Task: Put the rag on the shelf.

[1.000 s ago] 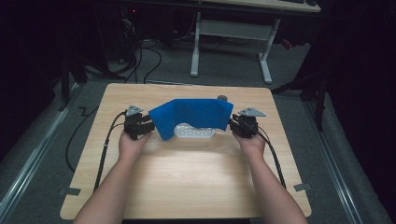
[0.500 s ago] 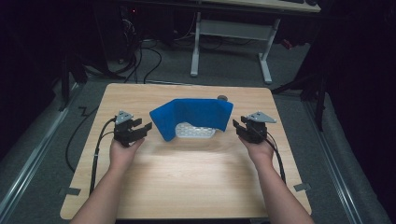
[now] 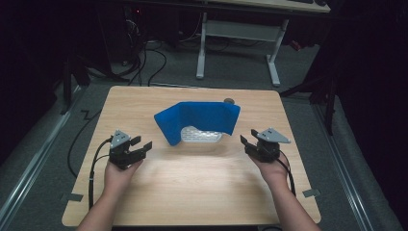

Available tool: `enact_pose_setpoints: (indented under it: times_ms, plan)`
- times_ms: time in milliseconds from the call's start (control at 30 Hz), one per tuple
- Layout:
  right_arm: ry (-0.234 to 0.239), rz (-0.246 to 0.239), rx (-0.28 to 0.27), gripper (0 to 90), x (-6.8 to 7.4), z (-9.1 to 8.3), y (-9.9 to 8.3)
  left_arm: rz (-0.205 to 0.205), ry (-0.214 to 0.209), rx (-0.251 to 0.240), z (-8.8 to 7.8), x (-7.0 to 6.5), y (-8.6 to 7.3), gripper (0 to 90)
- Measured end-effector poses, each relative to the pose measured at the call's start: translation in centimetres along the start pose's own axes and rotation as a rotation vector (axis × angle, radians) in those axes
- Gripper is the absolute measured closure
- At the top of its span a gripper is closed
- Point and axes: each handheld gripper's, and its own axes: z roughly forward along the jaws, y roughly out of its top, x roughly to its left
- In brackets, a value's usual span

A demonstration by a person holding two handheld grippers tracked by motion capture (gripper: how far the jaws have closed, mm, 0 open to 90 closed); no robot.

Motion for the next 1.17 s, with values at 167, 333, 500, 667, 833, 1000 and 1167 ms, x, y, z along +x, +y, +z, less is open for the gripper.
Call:
enact_pose_setpoints:
  times_ms: [167, 333, 500, 667, 833, 1000, 1167]
  plan:
    - [0.013, -0.008, 0.013, 44.7, 1.1, -1.5, -1.4, 0.001, -0.024, 0.002, -1.5, -1.1, -1.3, 43.2]
    - [0.031, -0.015, 0.022, 43.2, 2.5, -2.9, -3.1, 0.027, -0.044, 0.035, -2.4, -2.7, -3.1, 42.6]
    - [0.050, -0.016, 0.046, 40.3, 3.9, -3.9, -4.8, 0.067, -0.063, 0.080, -3.5, -4.6, -5.2, 40.8]
    - [0.048, 0.006, 0.056, 38.5, 5.3, -5.4, -6.8, 0.076, -0.088, 0.144, -5.1, -6.3, -7.3, 39.0]
    - [0.052, -0.042, 0.096, 37.4, 6.2, -5.9, -8.0, 0.115, -0.078, 0.184, -5.6, -6.6, -7.7, 37.5]
    - [0.059, -0.043, 0.103, 37.0, 6.3, -5.4, -7.9, 0.084, -0.091, 0.193, -5.1, -6.1, -7.8, 37.4]
    - [0.054, -0.043, 0.110, 37.2, 6.0, -5.5, -8.2, 0.070, -0.087, 0.186, -5.2, -5.9, -7.7, 37.3]
